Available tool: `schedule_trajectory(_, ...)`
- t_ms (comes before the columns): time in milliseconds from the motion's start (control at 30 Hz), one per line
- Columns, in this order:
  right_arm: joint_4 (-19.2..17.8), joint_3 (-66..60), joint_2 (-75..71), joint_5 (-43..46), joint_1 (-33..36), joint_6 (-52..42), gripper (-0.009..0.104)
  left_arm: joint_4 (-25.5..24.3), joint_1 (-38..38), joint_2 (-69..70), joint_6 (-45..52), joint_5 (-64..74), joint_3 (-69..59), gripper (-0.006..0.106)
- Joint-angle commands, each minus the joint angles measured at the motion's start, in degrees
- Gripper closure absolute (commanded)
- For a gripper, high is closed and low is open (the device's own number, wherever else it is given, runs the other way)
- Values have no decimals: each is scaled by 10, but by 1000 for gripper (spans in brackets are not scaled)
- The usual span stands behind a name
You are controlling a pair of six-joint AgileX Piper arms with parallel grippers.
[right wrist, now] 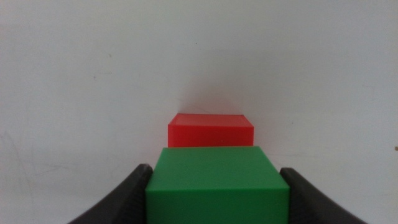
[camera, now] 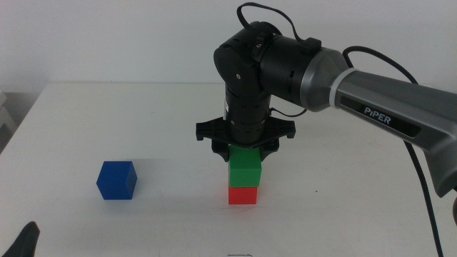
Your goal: Stack red cubes first, then green, then blue cubes in a specific spot.
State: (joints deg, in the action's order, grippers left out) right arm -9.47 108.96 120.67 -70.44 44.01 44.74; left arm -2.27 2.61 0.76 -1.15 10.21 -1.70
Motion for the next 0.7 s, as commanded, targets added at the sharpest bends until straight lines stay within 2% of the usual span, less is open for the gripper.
schedule_trajectory(0,-18,19,-34,-8,0,3,96,4,2,11,-1,-47,2,7)
schedule_trajectory(300,-32,20,-13,1,0,-7,96,4,2,11,-1,-47,2,7)
schedule_trajectory(667,-32,20,-9,27,0,-8,96,4,2,11,-1,-47,2,7)
